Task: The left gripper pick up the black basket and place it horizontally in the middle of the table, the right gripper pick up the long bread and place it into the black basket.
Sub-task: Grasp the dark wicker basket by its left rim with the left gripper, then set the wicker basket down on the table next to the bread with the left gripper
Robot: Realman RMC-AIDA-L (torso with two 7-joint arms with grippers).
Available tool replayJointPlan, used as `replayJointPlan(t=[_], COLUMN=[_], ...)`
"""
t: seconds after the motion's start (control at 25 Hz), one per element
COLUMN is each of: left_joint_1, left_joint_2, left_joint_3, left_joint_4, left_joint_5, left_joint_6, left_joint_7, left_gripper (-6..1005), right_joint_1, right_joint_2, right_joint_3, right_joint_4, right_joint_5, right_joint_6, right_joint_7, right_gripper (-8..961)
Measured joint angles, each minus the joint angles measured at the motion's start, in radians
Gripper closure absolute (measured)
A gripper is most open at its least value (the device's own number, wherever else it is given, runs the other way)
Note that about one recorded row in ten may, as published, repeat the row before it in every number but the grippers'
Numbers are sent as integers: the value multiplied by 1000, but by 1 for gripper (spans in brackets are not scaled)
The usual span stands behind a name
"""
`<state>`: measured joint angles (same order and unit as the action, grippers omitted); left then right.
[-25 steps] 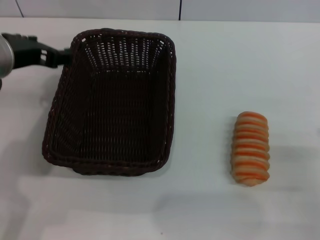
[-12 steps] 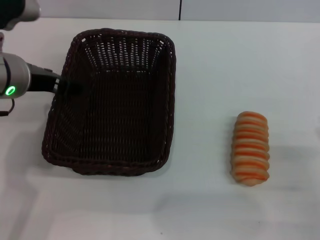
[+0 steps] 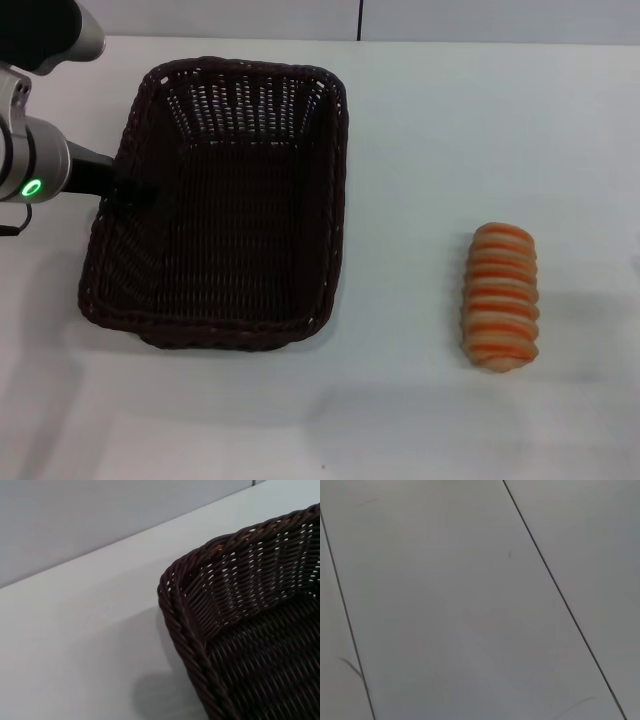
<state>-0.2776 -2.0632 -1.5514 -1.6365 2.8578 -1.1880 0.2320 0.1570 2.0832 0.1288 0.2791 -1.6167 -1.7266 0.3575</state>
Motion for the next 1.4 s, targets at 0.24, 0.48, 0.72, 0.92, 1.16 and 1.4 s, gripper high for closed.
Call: replayJointPlan(t=[0.24, 0.48, 0.72, 0.92, 1.16, 1.4], left_joint_1=[-10, -36, -161, -308, -499, -578], left_joint_2=[1, 2, 5, 9, 42, 46], left_joint_3=[-4, -42, -314, -493, -607, -605], left_joint_4=[0, 7, 113, 272, 475, 521], left_joint_5=[-1, -94, -436, -498, -516, -525], left_joint_6=[2, -4, -133, -276, -456, -544], left_joint_7=[34, 212, 637, 817, 1003, 1073], left_gripper=[559, 687, 694, 705, 730, 766], right_joint_1=[0, 1, 3, 2, -3, 1], right_joint_2=[0, -1, -2, -2, 0, 0], right_joint_3=[0, 0, 0, 0, -2, -10], right_joint_4=[0, 0, 0, 0, 5, 6], right_joint_5=[0, 1, 0, 0, 0, 0], right_joint_6=[0, 2, 2, -4, -9, -11], right_joint_7=[0, 0, 0, 0, 0, 1], right_gripper=[128, 127, 127, 127, 127, 128])
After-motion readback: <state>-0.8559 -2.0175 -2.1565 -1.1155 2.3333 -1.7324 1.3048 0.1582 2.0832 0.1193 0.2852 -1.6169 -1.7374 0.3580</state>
